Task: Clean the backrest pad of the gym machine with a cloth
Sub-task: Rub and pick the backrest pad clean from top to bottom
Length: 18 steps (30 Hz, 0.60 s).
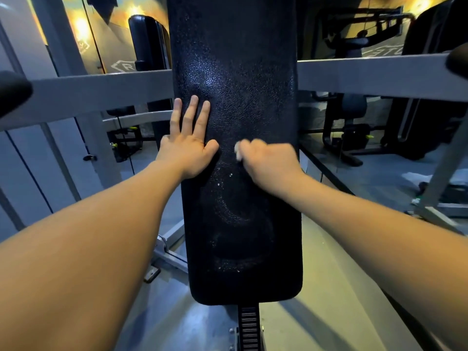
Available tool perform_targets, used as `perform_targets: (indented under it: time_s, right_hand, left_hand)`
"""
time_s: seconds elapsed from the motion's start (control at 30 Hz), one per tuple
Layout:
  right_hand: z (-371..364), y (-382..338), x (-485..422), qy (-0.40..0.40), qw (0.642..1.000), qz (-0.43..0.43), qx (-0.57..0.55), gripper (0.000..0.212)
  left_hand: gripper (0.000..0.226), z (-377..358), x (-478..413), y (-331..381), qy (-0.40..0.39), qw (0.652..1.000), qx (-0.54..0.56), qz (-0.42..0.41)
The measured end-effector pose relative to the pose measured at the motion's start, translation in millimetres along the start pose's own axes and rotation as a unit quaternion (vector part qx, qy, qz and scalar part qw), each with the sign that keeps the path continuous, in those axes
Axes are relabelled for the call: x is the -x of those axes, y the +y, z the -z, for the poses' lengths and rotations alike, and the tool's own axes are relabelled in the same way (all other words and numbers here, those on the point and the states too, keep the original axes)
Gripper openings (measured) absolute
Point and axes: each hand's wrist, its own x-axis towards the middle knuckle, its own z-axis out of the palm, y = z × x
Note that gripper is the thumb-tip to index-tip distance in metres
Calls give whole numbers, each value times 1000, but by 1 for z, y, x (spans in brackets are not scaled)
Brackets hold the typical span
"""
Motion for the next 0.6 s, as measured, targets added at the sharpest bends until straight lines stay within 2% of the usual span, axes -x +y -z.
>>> perform_targets:
  time_s: [0.07,0.1,0.13,0.2,0.27,0.3,0.33,0.4,0.47,0.5,0.6]
  right_hand:
    - [-3,12,10,-11,995,104,4,20]
    - [-1,27,4,3,992,123,18,18]
    - [4,43,-5,14,993,109,35,14]
    - [13,65,-25,59,997,14,53,6]
    - [12,60,-28,82,993,-69,41,10]
    - [8,48,-20,77,993,-84,28,9]
    - [2,33,-7,60,995,-72,15,7]
    - [-8,17,22,22,999,26,1,14]
    - [-5,36,23,-3,994,109,11,21]
    - [-1,53,13,7,994,111,25,19]
    - [19,87,-19,49,997,-22,52,5]
  left_hand:
    - [78,-1,0,0,1,1000,4,-1]
    - [79,-1,0,0,1,1000,5,-2]
    - [79,-2,0,0,2,1000,5,-3]
    - [79,-2,0,0,2,1000,4,-4]
    - [79,-1,0,0,3,1000,-2,-3]
    - [79,0,0,0,2,1000,-4,-3]
    - [79,0,0,0,2,1000,-2,-1]
    - [79,0,0,0,2,1000,1,1]
    - [79,-1,0,0,2,1000,3,-1]
    - [79,-1,1,0,3,1000,3,-1]
    - [79,-1,0,0,2,1000,3,-1]
